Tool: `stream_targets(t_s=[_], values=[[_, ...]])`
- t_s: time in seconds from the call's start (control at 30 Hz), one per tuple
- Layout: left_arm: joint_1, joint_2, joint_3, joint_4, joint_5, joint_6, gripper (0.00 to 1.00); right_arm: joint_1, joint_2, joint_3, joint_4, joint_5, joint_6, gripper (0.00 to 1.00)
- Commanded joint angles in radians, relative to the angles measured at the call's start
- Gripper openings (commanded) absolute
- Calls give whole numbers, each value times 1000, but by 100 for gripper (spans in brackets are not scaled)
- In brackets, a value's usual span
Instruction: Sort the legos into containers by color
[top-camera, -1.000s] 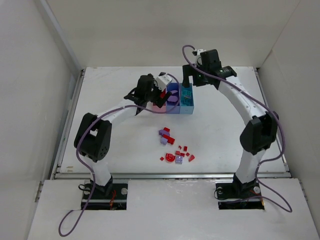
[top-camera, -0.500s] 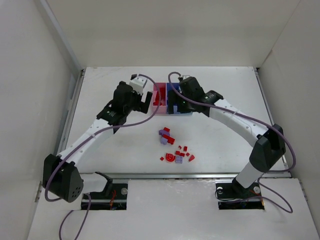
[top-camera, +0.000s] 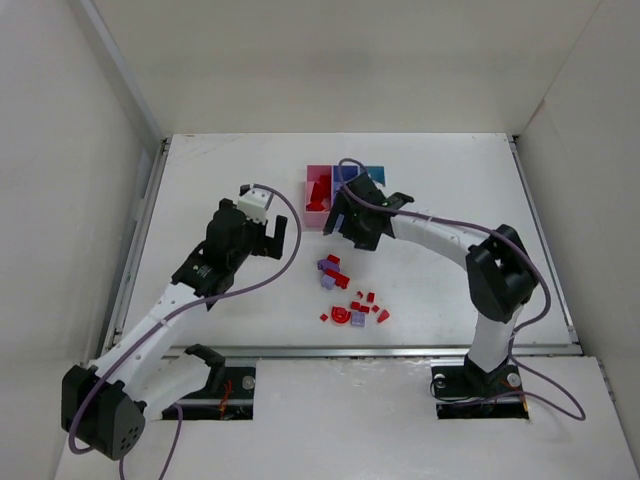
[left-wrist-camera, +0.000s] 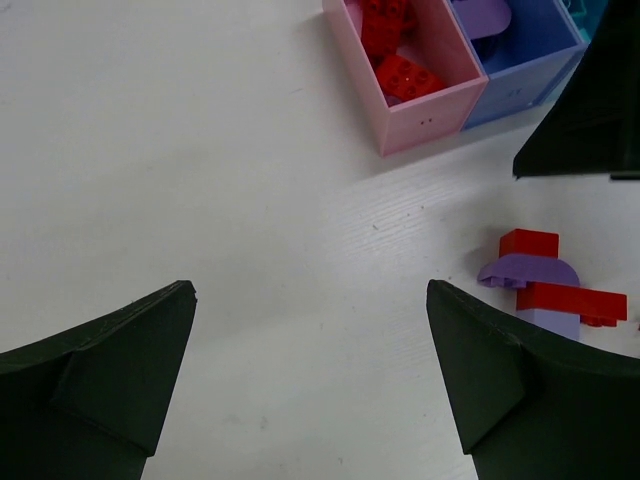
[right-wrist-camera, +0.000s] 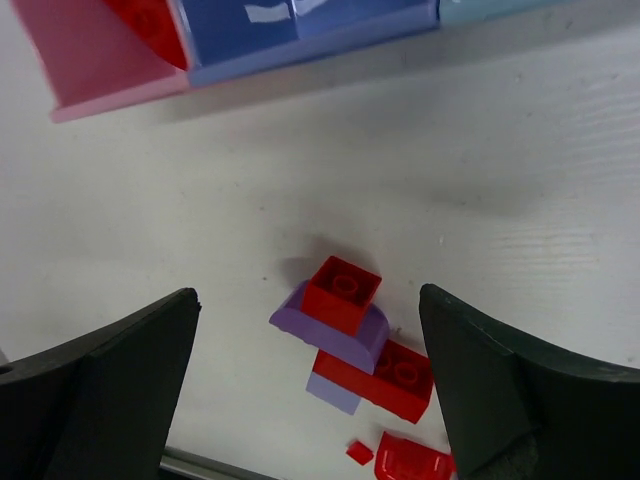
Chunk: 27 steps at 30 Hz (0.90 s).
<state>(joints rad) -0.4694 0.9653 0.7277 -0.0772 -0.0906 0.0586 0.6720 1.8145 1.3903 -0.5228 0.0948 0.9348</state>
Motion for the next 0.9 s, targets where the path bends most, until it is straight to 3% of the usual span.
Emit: stream_targets(t_s=[0.0, 0.13, 0.53, 0.87], values=[[3, -46, -31, 56, -9, -26, 99, 35, 44, -2, 21, -17, 105, 96], [3, -66, -51, 56, -9, -26, 99, 67, 83, 32, -15, -17, 124, 84], [3, -88, -92, 108, 0, -17, 99, 87, 170, 42, -91, -60, 176, 83], [3, -125, -102, 108, -9, -17, 99, 87, 209, 93, -134, -32, 176, 52]])
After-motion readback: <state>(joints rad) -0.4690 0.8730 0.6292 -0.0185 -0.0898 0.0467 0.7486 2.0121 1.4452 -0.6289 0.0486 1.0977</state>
